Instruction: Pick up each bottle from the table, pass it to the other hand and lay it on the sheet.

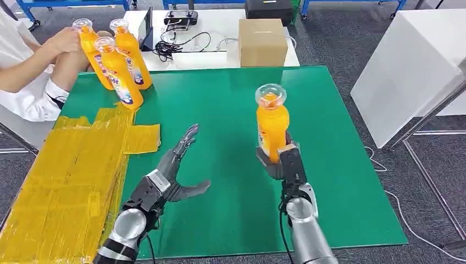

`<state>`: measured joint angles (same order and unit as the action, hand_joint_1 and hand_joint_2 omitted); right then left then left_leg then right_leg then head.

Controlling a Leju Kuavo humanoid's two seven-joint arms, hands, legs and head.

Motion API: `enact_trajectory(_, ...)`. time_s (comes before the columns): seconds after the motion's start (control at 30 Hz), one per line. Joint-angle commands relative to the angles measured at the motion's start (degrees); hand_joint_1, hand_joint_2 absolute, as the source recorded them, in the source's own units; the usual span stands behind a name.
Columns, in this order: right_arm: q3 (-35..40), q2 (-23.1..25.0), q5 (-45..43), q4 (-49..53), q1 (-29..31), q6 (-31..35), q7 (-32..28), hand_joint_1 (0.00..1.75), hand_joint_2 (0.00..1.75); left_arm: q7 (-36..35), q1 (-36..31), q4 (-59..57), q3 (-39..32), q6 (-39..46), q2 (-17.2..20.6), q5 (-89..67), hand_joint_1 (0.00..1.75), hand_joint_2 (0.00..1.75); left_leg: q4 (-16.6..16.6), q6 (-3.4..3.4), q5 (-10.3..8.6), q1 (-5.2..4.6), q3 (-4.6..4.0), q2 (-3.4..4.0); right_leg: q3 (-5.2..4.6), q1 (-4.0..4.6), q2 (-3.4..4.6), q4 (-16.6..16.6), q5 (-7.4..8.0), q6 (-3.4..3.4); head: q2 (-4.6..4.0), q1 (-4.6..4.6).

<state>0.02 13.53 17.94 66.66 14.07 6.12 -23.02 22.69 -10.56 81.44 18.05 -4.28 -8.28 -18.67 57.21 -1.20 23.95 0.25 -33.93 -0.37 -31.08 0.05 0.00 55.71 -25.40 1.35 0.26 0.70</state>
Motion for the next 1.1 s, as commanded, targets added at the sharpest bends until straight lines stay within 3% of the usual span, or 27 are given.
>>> enact_trajectory(0.03, 0.81, 1.06, -0.43, -7.75, 4.4, -0.07, -0.27, 1.75, 1.75, -0.26, -3.21, -5.23, 1.51, -0.21, 0.82, 0.28, 0.0, 1.75, -0.05, 0.02, 0.06, 0.02, 0.15, 0.02, 0.18, 0.03, 0.01, -0.09, -0.03, 0.03, 0.0, 0.0)
enact_trajectory(0.17, 0.81, 1.06, -0.43, -7.75, 4.4, -0.07, -0.27, 1.75, 1.75, -0.26, -3.21, -5.23, 1.51, -0.21, 0.82, 0.28, 0.0, 1.75, -0.05, 0.01, 0.03, -0.01, 0.03, 0.05, 0.07, 0.0, 0.03, -0.04, -0.02, 0.03, 0.0, 0.0)
enact_trajectory(0.27, 3.76, 2.26, -3.16, -8.72, 4.86, -3.72, -1.64, 1.75, 1.75, -0.37, -4.19, -5.96, 2.3, -0.95, 0.87, 1.81, 0.0, 1.75, -0.03, 0.02, 0.03, 0.0, -0.01, 0.03, 0.03, 0.0, 0.02, -0.03, -0.02, 0.02, 0.0, 0.0)
enact_trajectory(0.53, 20.07, 5.25, -1.87, -12.16, 4.17, -6.56, -3.37, 1.75, 1.75, -0.93, -4.26, -6.68, -0.36, 0.03, 0.92, 6.71, 0.0, 1.75, -0.06, 0.08, 0.08, 0.05, 0.1, 0.24, 0.1, 0.06, 0.15, -0.06, -0.03, -0.02, 0.0, 0.02)
enact_trajectory(0.83, 36.64, 4.22, 3.49, -16.08, 4.42, -5.95, -5.7, 1.75, 1.75, -1.79, -3.9, -7.97, -5.08, 0.54, 0.33, 11.47, 0.0, 1.75, -0.09, 0.02, 0.04, 0.06, 0.02, 0.14, 0.03, 0.08, 0.1, -0.05, -0.03, -0.01, 0.0, 0.02)
enact_trajectory(1.03, 44.14, 2.52, 7.75, -14.01, 4.08, -2.96, -5.66, 1.75, 1.75, -1.9, -4.4, -9.58, -6.6, 0.73, 0.1, 12.9, 0.0, 1.75, -0.07, 0.03, 0.05, 0.08, 0.0, 0.05, 0.07, 0.08, 0.0, -0.08, -0.05, -0.02, 0.0, 0.04)
enact_trajectory(1.1, 45.27, 2.6, 6.22, -15.52, 4.54, -4.69, -5.25, 1.75, 1.75, -1.77, -4.7, -10.25, -7.32, -0.75, -0.33, 15.36, 0.0, 1.75, -0.07, 0.04, 0.06, 0.06, 0.04, 0.01, 0.11, 0.06, -0.02, -0.09, -0.07, -0.02, 0.0, 0.04)
